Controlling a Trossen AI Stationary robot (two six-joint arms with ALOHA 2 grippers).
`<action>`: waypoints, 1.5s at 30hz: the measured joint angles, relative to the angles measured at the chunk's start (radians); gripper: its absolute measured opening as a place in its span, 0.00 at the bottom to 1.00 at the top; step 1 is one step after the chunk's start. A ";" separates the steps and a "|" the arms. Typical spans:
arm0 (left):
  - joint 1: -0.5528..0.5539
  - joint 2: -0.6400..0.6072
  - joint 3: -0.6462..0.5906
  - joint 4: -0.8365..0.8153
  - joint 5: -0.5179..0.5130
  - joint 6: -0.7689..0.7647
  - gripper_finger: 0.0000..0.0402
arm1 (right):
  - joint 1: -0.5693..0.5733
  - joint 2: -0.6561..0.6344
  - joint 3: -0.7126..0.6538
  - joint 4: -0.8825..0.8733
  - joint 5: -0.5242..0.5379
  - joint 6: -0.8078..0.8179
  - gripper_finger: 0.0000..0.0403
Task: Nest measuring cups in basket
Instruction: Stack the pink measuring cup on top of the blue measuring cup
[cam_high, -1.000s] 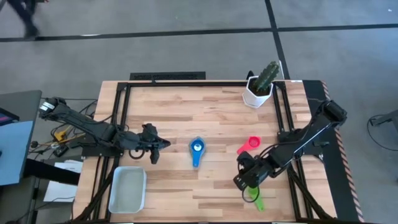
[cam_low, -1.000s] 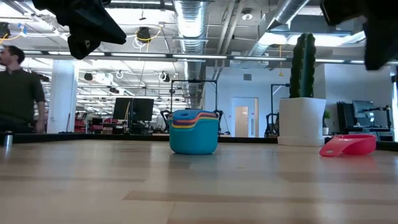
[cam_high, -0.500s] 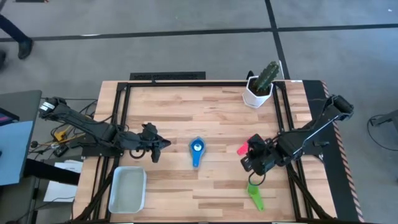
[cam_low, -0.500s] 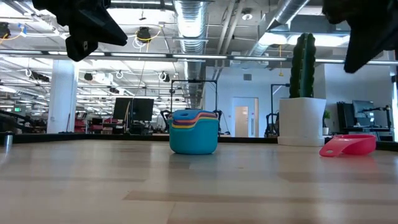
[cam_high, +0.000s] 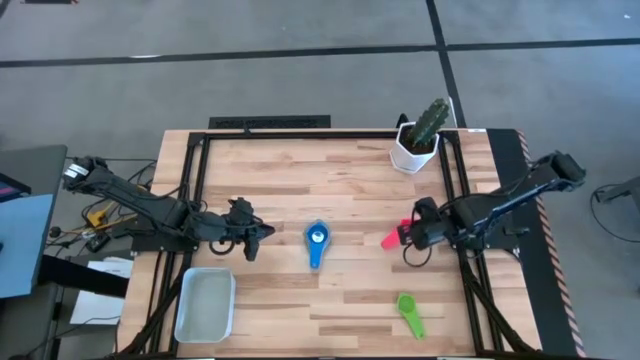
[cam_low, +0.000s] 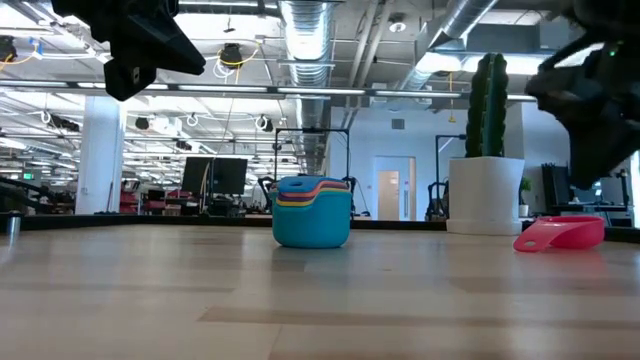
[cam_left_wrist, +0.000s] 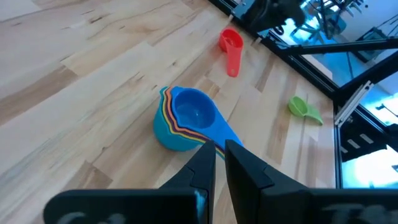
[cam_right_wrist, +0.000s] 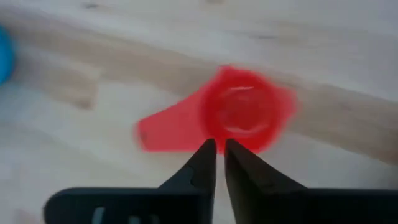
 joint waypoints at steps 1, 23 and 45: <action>0.000 0.000 0.000 0.000 0.000 0.000 0.06 | -0.009 -0.002 -0.001 -0.031 -0.008 0.009 0.15; 0.000 0.000 0.000 -0.004 -0.016 -0.017 0.06 | -0.253 0.214 0.000 -0.034 -0.193 -0.201 0.44; 0.000 0.000 0.000 -0.060 -0.042 -0.044 0.06 | -0.287 0.323 0.217 0.097 -0.190 -0.519 0.03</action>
